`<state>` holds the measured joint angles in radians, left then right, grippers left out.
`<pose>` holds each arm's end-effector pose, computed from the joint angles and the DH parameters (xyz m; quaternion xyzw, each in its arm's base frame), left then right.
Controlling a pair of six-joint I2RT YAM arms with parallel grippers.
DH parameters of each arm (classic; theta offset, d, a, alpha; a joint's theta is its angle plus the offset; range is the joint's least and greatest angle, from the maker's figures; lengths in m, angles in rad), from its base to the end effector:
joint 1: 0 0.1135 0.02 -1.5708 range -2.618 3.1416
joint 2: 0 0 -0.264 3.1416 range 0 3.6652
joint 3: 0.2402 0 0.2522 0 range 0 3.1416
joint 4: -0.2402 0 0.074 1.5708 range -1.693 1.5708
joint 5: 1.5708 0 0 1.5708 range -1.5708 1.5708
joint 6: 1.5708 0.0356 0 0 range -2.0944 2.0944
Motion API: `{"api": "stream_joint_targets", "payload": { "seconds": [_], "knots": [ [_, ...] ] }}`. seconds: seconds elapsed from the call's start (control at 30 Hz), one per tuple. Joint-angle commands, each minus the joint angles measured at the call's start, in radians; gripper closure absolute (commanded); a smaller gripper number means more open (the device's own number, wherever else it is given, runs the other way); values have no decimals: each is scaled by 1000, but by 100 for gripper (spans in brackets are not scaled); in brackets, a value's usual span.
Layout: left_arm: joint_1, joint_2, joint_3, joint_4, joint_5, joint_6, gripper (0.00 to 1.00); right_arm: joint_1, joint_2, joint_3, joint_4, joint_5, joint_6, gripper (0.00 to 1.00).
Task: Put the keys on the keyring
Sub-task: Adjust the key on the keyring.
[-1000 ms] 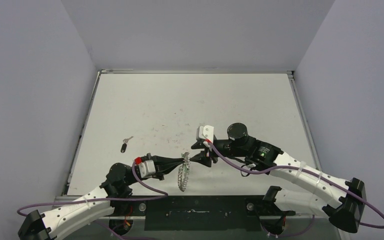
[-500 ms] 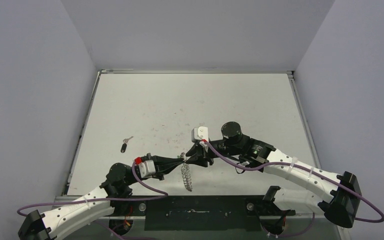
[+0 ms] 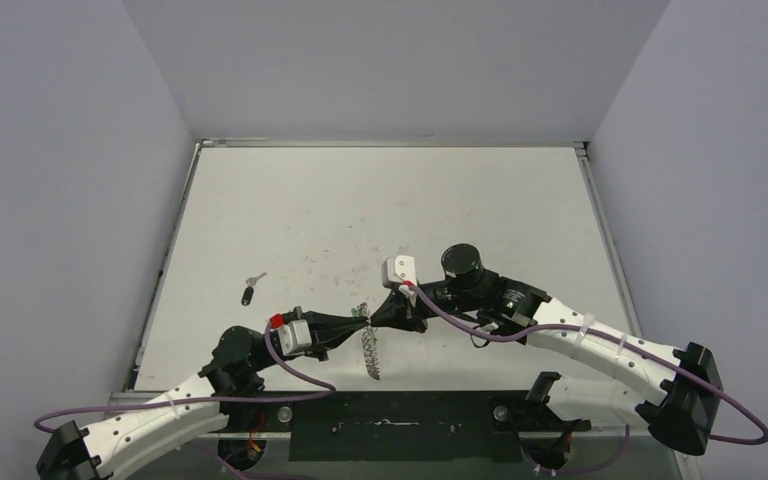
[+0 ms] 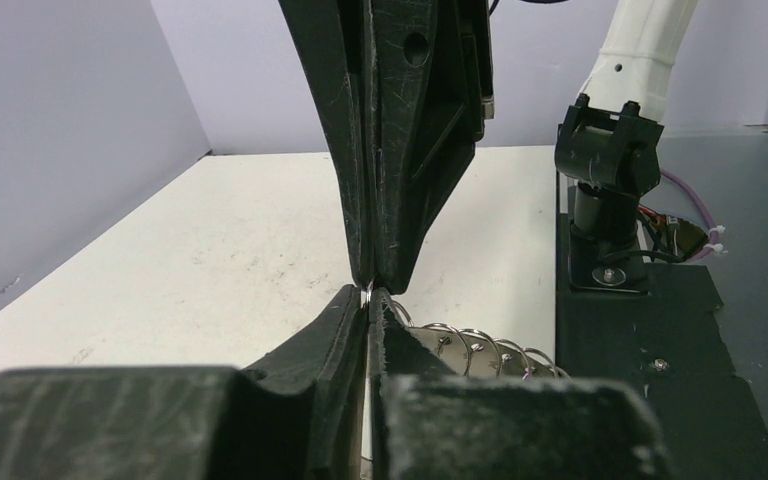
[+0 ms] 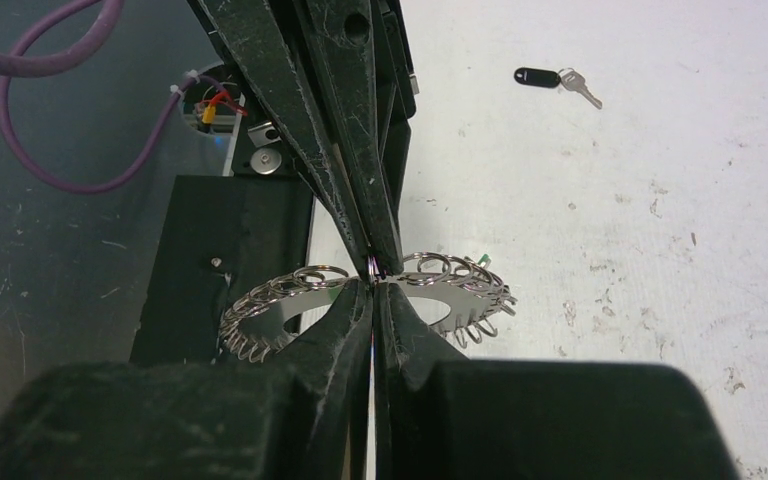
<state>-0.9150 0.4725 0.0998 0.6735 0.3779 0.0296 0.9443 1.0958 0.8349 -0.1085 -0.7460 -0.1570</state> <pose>0.0732 -0.1167 0.2321 0.3997 0.4500 -0.4394 0.6668 0.1240 0.2125 0.3069 -0.5775 0.5469 0.4795 0.3708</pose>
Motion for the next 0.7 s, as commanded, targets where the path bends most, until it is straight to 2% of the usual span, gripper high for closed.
{"api": "stream_joint_targets", "payload": {
  "seconds": [0.0,0.13,0.23,0.47,0.67],
  "knots": [
    [-4,-32,21,14,-7,-2,94,3,-17,67,-79,38,-59,100],
    [-4,-63,60,-115,-9,35,75,2,11,139,-226,80,-110,100],
    [-4,-78,110,-257,-20,69,68,5,42,207,-348,108,-144,100],
    [-4,-23,225,-478,-31,138,61,32,142,379,-582,218,-177,100],
    [-5,81,267,-456,9,139,61,73,240,498,-694,286,-144,100]
  ]
}}
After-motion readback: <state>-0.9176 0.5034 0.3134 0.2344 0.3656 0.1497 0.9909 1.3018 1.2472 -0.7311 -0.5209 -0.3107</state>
